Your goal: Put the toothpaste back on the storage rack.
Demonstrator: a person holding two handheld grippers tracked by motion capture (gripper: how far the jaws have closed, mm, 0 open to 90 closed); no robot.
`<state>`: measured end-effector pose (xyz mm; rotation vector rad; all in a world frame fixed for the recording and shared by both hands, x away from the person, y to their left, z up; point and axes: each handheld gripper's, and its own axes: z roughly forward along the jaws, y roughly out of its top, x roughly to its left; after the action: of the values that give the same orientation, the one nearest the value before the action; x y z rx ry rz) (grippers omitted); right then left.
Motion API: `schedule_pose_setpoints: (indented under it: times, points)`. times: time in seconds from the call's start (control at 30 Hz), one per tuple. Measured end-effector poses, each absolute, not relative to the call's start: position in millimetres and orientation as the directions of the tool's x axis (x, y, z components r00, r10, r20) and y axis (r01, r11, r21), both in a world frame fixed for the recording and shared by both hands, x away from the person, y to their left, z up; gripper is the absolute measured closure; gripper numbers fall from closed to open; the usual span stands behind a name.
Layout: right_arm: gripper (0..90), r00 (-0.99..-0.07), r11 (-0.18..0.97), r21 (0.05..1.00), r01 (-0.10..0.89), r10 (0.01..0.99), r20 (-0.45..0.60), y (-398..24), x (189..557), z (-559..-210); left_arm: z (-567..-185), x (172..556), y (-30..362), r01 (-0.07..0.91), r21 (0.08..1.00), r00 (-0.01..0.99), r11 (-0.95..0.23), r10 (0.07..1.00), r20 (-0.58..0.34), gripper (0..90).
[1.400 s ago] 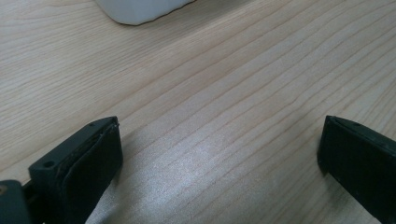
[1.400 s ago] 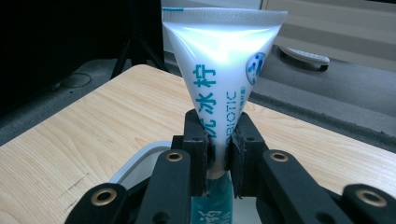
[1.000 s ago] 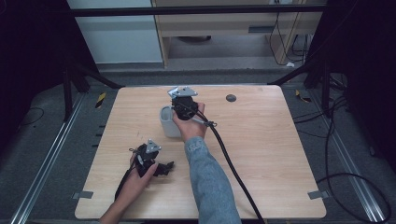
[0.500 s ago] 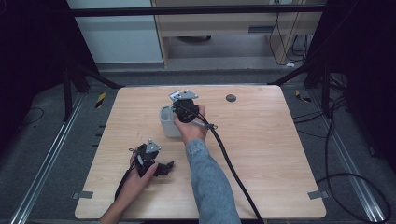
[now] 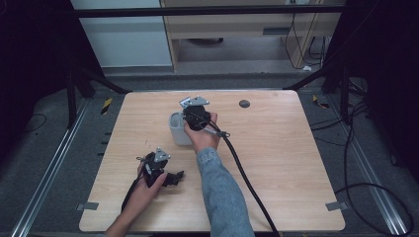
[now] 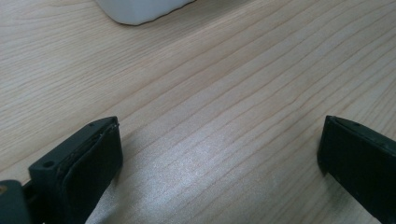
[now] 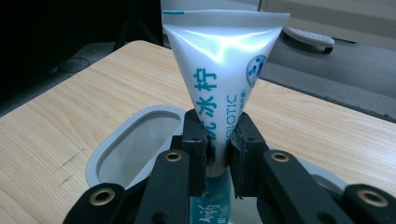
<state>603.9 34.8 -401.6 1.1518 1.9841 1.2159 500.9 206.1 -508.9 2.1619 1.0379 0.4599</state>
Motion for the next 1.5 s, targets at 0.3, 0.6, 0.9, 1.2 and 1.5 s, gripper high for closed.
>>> schedule_pose_setpoints:
  times: [0.3, 0.6, 0.9, 1.2, 1.5]
  points:
    - [77.6, -0.491, 0.228, 0.893, 0.388, 0.871, -0.009, 36, 605, -402, -509, 501, 206, 0.543, 0.711, 0.618, -0.446, 0.786, 0.021, 0.0]
    - [77.1, -0.492, 0.238, 0.889, 0.391, 0.87, -0.017, 42, 610, -401, -509, 501, 206, 0.543, 0.711, 0.618, -0.446, 0.786, 0.021, 0.0]
    - [76.6, -0.496, 0.241, 0.885, 0.399, 0.868, -0.012, 46, 614, -401, -509, 501, 206, 0.543, 0.711, 0.618, -0.446, 0.786, 0.021, 0.0]
    - [76.3, -0.499, 0.242, 0.882, 0.405, 0.866, -0.009, 49, 614, -401, -509, 501, 206, 0.543, 0.711, 0.618, -0.446, 0.786, 0.02, 0.0]
    - [75.8, -0.501, 0.242, 0.881, 0.407, 0.865, -0.006, 49, 614, -401, -509, 501, 206, 0.543, 0.711, 0.618, -0.446, 0.786, 0.021, 0.0]
